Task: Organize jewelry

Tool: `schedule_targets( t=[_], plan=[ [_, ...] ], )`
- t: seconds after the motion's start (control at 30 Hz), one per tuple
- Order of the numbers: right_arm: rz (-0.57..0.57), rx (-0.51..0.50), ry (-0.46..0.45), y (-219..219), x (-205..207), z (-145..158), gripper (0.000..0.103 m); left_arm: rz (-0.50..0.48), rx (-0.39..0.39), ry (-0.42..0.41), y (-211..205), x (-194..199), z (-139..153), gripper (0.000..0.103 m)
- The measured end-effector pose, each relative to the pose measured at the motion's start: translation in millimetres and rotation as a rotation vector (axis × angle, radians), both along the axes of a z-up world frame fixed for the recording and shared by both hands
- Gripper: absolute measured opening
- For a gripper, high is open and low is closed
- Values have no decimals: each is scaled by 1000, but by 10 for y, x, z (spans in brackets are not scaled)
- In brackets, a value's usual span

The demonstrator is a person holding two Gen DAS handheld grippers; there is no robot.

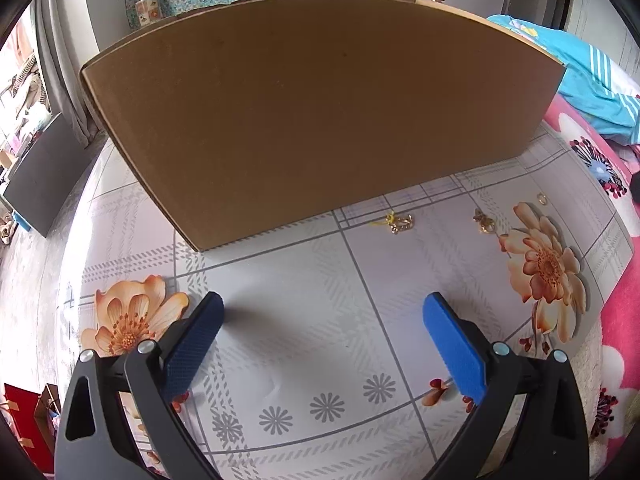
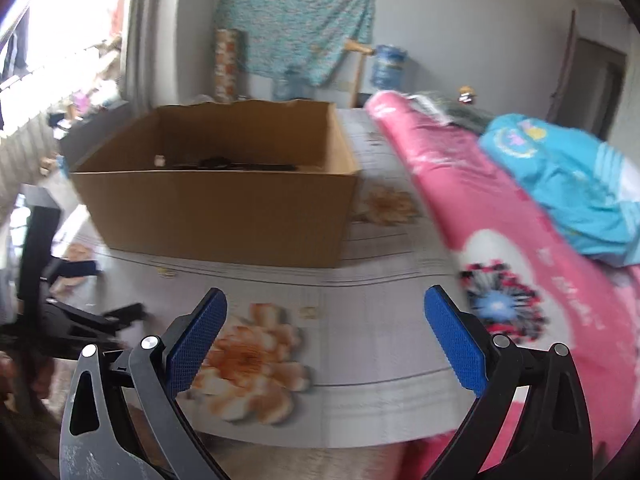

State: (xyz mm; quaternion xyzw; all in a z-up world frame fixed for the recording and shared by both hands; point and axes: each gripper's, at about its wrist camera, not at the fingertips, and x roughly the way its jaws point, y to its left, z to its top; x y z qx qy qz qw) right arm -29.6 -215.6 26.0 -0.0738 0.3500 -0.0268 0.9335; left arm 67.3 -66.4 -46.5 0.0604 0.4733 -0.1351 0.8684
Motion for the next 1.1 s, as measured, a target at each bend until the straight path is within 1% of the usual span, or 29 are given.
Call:
schedule_targets(
  t=[0.03, 0.17, 0.2, 0.23, 0.27, 0.33, 0.37, 0.43, 0.5, 0.67, 0.73, 0.87, 0.93, 1.0, 1.1],
  plan=[
    [28, 31, 26, 35, 49, -55, 95, 1, -1, -2, 18, -10, 3, 98],
    [81, 102, 105, 124, 253, -251, 95, -15, 0, -2, 63, -62, -5, 98],
    [99, 125, 124, 143, 305, -286, 89, -21, -1, -6, 70, -67, -5, 98],
    [113, 137, 135, 164, 340, -311, 79, -30, -3, -11, 80, -81, -7, 98],
    [129, 143, 151, 198, 380, -343, 75, -35, -4, -13, 91, -86, -7, 98],
    [158, 129, 176, 275, 461, -399, 63, -45, -5, -20, 104, -117, -13, 98],
    [175, 123, 191, 322, 493, -429, 60, -49, -6, -23, 100, -128, -19, 98],
    [204, 130, 221, 374, 559, -476, 49, -52, -8, -28, 116, -142, -19, 98],
    [224, 134, 246, 410, 613, -514, 43, -51, -8, -28, 136, -155, -19, 98],
    [247, 106, 279, 486, 723, -615, 33, -59, -8, -30, 152, -164, -15, 98],
    [244, 89, 291, 511, 762, -663, 26, -59, -7, -26, 157, -160, -9, 98],
    [253, 50, 281, 557, 779, -673, 21, -58, -6, -25, 129, -145, 4, 98],
    [262, 31, 280, 574, 776, -675, 15, -58, -6, -25, 121, -142, 3, 98],
    [276, 4, 278, 621, 757, -670, 12, -57, -5, -23, 101, -129, 5, 98],
    [285, -35, 269, 672, 726, -666, 10, -52, -4, -20, 91, -116, 12, 98]
  ],
)
